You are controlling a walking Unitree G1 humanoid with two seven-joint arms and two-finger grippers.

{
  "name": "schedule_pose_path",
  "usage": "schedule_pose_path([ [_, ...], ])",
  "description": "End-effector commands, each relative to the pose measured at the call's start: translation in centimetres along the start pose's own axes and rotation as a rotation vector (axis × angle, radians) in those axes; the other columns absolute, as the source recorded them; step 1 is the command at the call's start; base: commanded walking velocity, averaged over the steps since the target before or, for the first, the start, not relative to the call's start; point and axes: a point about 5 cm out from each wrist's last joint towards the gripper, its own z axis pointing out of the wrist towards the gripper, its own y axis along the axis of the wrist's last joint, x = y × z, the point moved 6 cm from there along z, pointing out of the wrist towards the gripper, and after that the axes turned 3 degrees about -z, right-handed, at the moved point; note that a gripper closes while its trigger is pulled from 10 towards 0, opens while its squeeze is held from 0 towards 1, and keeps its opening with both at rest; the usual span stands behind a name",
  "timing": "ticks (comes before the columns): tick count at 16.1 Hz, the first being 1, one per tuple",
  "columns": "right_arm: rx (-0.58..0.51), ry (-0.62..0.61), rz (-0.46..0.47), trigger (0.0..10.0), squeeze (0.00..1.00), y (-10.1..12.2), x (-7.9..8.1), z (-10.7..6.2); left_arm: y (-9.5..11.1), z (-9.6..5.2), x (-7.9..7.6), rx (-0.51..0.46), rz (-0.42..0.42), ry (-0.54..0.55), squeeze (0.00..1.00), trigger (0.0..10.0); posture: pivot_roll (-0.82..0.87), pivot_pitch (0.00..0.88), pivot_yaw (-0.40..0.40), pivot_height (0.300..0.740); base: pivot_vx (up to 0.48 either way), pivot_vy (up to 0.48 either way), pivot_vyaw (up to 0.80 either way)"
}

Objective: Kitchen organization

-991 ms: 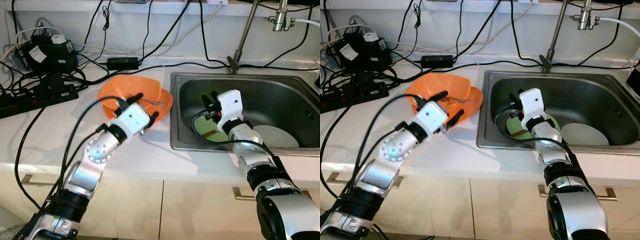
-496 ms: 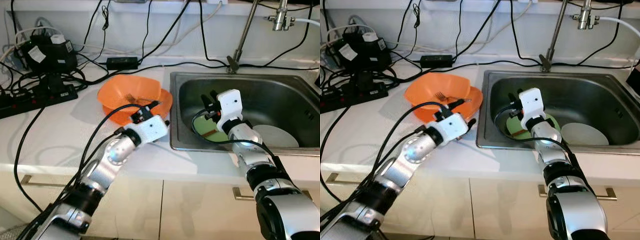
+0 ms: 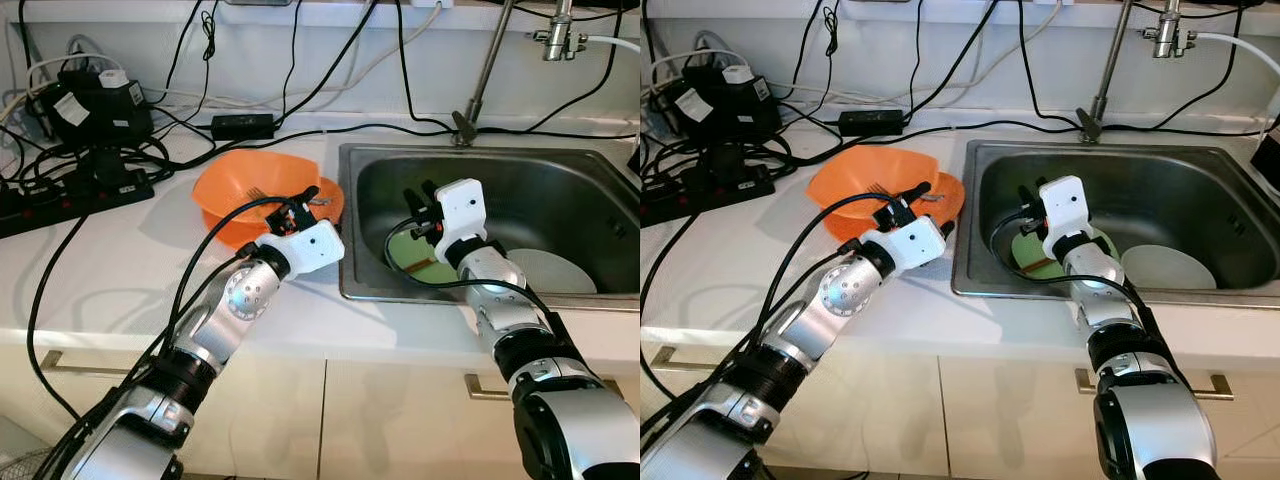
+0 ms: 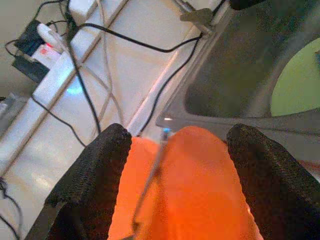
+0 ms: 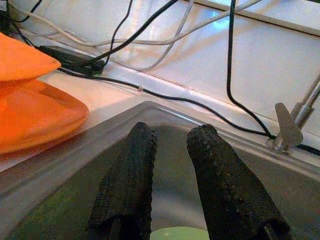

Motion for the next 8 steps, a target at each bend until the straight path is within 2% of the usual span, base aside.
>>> schedule_pose_path([
  [1, -0.004, -0.008, -0.004, 10.0, 0.0, 0.0, -0.2, -0.2, 0.0, 0.3, 0.9, 0.006, 0.025, 0.024, 0.0, 10.0, 0.04, 0.0, 0.04, 0.74, 0.0, 0.0, 0.0],
  [3, -0.005, -0.008, -0.002, 10.0, 0.0, 0.1, -0.1, -0.1, -0.7, 0.7, 1.0, 0.047, 0.067, 0.027, 0.0, 10.0, 0.04, 0.0, 0.042, 0.74, 0.0, 0.0, 0.0],
  [8, -0.004, -0.011, -0.004, 10.0, 0.0, 0.0, -0.2, -0.1, -1.1, 1.5, 0.4, 0.078, 0.073, 0.018, 0.0, 10.0, 0.04, 0.0, 0.042, 0.74, 0.0, 0.0, 0.0],
])
